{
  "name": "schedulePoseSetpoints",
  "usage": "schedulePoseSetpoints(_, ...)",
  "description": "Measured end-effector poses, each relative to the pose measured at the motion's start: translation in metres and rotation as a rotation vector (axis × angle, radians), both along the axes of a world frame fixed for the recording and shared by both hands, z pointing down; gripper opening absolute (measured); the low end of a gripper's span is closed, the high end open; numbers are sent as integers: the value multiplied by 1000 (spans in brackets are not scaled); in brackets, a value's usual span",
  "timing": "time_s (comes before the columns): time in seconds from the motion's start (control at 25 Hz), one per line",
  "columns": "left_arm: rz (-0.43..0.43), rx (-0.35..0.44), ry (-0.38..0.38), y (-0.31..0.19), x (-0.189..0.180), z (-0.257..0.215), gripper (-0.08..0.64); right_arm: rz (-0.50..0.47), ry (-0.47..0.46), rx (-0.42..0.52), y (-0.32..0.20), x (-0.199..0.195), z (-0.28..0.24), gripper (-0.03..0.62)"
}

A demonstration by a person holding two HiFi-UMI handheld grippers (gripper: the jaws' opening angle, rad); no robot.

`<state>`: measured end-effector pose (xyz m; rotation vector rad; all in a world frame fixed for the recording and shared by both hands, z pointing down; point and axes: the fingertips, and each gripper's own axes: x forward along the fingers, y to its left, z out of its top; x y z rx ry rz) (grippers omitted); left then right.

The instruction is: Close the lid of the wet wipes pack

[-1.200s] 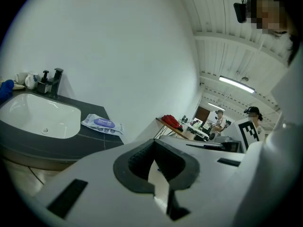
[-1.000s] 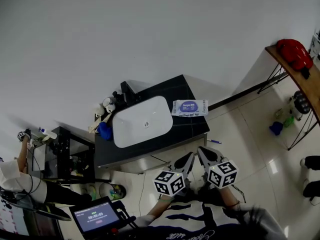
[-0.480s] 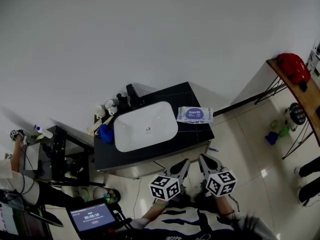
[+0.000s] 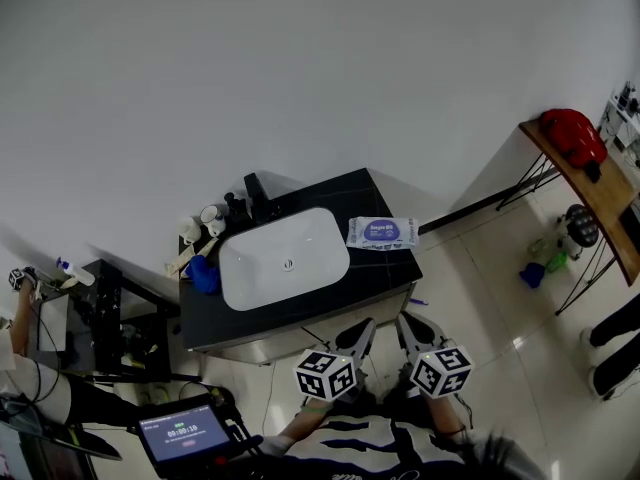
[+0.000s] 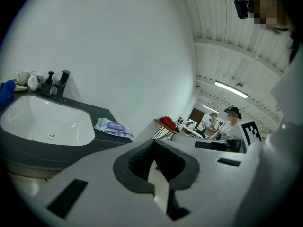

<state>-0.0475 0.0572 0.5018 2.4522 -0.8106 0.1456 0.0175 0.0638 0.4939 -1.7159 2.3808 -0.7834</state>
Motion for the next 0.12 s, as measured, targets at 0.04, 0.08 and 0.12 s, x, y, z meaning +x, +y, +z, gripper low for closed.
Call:
schedulePoseSetpoints(0.04, 7, 1, -1, 0, 0, 0, 0, 3, 1, 1, 0, -1, -1, -2)
schedulePoseSetpoints(0.08, 13, 1, -2, 0, -1, 0, 0, 6, 2, 1, 0, -2, -1, -2)
schedulePoseSetpoints(0.12, 19, 2, -3, 1, -1, 0, 0, 8, 4, 2, 0, -3, -2, -2)
